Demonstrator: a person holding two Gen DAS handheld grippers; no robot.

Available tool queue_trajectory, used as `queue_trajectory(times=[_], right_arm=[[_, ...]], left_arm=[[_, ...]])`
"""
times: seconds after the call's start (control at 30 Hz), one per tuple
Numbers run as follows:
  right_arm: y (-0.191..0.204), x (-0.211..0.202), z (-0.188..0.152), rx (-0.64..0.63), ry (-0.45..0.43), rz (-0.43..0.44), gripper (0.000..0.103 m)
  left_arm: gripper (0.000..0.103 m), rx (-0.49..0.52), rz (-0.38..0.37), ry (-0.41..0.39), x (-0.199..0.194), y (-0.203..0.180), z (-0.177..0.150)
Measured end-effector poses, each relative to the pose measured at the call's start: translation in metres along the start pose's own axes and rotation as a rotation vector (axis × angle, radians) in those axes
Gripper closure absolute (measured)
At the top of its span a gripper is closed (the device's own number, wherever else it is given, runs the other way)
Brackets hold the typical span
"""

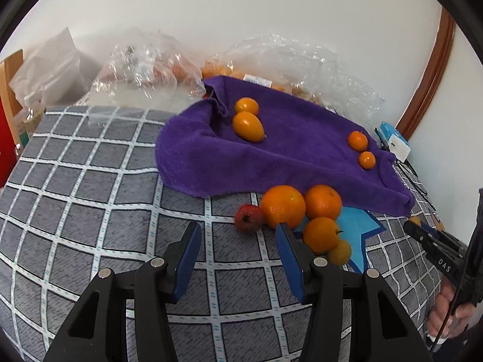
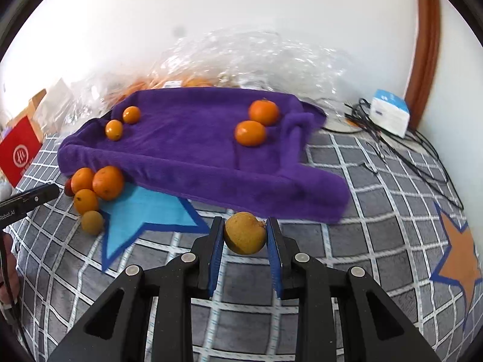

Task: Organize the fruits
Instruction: 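Move the left gripper to the red apple while the right holds the yellowish fruit, then close the left gripper on the red apple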

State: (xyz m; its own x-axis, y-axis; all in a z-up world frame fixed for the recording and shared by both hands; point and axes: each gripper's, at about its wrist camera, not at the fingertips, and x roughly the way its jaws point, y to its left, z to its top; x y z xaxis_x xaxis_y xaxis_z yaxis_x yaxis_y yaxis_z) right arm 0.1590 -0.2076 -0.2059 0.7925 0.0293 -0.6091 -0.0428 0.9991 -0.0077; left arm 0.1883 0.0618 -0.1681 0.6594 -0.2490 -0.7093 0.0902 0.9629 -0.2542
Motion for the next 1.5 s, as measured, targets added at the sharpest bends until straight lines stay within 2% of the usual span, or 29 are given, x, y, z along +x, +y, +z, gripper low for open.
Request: queue_trajectory(times=[0.1,0.37,0.67,0.87,1.0,1.27,1.5], right_arm=[[-0.002,0.007,-0.005,0.015,0.03,0.008,0.075],[-0.003,0.008,-0.006,0.009,0.032,0.014,0.075],[-0.003,0.011,-0.006,0.02,0.047,0.026,0.075],[0.0,0.014,-0.006,0.01,0.06,0.02,0.075],[-0.004,0.013,-0.006,0.026,0.061,0.024,0.075],[-0.006,0.004,-0.006,0.034,0.015,0.042,0.075],[-0.01,0.002,-0.006,0.057,0.005,0.05,0.075]], left_arm=[[0.054,0.029,0.044,0.022,0.006,-0.004,-0.002],[0.054,0.084,0.119,0.052,0.018,-0.021,0.002],[0.059,0.073,0.089,0.034,0.024,-0.022,0.006],[0.08,0.031,0.057,0.022,0.022,-0.015,0.003],[0.08,0.03,0.031,-0.001,0.017,-0.016,0.001],[0.08,0.024,0.038,-0.099,-0.001,-0.016,-0.001],[0.08,-0.002,0.046,-0.135,-0.009,-0.01,0.001]])
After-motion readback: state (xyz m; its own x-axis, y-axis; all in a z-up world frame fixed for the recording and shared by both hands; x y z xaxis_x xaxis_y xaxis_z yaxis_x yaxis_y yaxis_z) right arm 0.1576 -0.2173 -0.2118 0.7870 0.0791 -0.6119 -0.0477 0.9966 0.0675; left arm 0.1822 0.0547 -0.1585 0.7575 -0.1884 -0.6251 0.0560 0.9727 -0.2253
